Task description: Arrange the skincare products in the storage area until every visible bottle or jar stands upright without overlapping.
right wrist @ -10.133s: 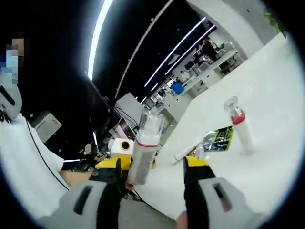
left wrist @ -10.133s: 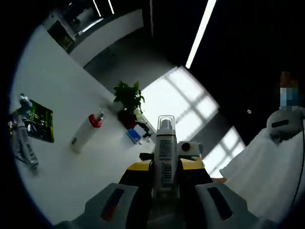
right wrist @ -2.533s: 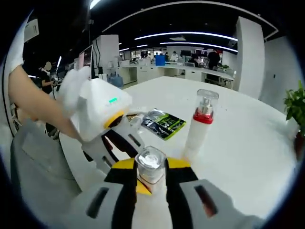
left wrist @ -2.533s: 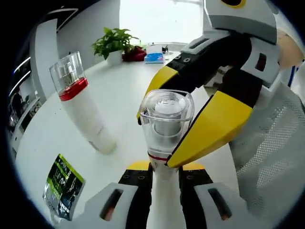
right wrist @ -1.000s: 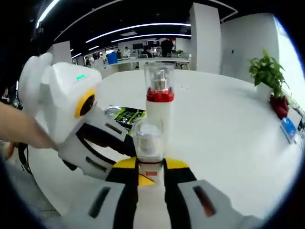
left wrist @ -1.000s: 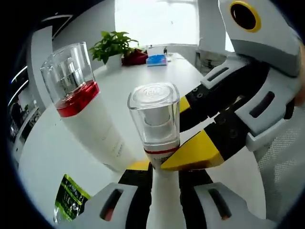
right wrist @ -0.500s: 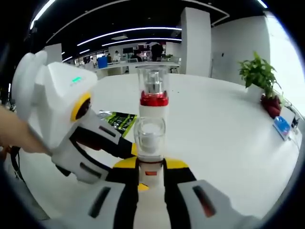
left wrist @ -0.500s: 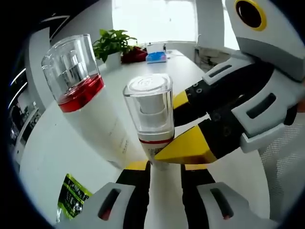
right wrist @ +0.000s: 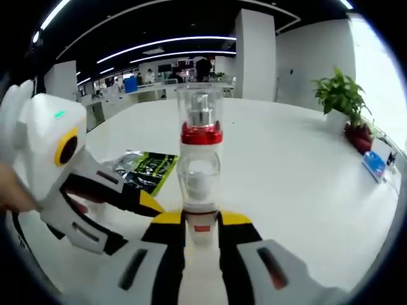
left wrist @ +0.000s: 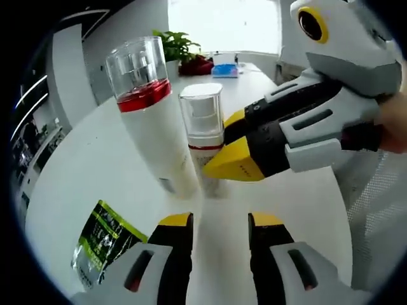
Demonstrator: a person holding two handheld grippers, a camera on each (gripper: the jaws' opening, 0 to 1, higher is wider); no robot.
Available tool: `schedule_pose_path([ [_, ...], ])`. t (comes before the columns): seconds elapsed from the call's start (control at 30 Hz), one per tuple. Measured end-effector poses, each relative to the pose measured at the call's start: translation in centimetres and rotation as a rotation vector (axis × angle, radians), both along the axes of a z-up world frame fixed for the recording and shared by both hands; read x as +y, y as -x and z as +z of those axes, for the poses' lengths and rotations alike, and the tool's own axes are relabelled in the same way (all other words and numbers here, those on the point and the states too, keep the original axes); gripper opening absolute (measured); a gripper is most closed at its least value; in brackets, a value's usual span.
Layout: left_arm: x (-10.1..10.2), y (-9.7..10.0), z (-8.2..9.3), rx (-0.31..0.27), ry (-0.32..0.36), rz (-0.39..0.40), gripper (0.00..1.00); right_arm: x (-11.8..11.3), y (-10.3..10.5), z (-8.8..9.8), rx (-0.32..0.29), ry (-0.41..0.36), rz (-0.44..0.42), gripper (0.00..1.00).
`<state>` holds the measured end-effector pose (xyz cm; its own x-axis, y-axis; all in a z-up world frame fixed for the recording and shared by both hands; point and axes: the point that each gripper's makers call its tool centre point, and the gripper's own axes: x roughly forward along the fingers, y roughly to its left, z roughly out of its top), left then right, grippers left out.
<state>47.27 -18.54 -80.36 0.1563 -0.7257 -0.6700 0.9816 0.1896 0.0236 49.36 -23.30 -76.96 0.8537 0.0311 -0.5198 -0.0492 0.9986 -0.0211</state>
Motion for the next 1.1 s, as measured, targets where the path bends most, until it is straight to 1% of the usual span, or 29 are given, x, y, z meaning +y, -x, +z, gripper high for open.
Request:
schedule_pose_path([
  [0.2,1.0,0.2,0.0,0.006,-0.004,0.032,0.35,0.1,-0.2,0.0,-0.001,0.008,-0.007,0.19],
  [0.33,1.6,0.6,-0.3,0.013,-0.009,0.041,0.35,0.1,-0.1,-0.1,0.003,0.03,0.002,0.19],
  [0.43,2.0,0.7,-0.4,0.017,-0.013,0.047,0.35,0.2,0.3,-0.9,0.035,0.013,-0.002,0.19],
  [0.57,2.3,0.8,0.0,0.015,-0.013,0.055,0.35,0.1,0.7,-1.4,0.045,0.021,0.005,0.25],
  [0.67,2.5,0.8,0.2,0.011,-0.014,0.061,0.36,0.1,0.9,-1.5,0.057,0.02,0.016,0.24],
  [0.77,2.9,0.9,0.5,0.008,-0.012,0.074,0.38,0.0,1.2,-1.5,0.06,0.02,0.022,0.27],
  [0.93,3.9,1.4,1.1,0.009,-0.009,0.11,0.43,0.2,1.6,-0.9,0.051,0.03,0.057,0.38],
  [1.1,5.1,2.0,1.5,0.014,-0.004,0.159,0.48,0.6,2.4,-0.8,0.064,0.004,0.094,0.44],
])
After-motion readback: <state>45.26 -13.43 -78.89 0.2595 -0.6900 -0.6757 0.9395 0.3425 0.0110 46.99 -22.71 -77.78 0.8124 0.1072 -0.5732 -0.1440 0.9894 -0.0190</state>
